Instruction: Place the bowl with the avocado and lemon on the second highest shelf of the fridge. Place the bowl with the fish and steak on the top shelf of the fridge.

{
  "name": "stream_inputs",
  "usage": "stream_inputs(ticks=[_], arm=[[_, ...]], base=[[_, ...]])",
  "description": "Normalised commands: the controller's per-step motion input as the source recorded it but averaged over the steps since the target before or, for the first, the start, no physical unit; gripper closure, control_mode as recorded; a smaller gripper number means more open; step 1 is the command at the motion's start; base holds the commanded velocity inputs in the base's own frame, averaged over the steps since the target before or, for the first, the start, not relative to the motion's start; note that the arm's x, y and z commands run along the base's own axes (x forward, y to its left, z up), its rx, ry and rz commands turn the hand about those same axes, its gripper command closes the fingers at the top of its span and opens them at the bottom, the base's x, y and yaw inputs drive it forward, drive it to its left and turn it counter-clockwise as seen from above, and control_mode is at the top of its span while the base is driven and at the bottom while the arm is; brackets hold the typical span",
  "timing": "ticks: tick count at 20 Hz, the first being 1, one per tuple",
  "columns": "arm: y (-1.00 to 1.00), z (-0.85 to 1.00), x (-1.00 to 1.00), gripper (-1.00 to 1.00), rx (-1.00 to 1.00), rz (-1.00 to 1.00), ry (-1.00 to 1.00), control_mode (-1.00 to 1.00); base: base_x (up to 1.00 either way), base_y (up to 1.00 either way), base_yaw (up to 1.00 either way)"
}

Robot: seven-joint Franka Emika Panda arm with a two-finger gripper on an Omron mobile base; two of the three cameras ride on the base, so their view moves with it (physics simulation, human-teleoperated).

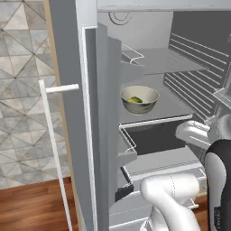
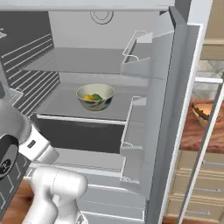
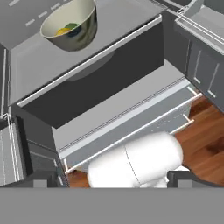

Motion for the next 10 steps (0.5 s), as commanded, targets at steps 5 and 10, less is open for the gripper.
stream_inputs(ticks=[5,10], arm=[[0.0,0.0,0.0,-1.0,0.0,0.0,0.0,1.0],[0.0,0.0,0.0,-1.0,0.0,0.0,0.0,1.0]], base=[[-0.74,0.0,-0.35],[-0.1,0.03,-0.96]])
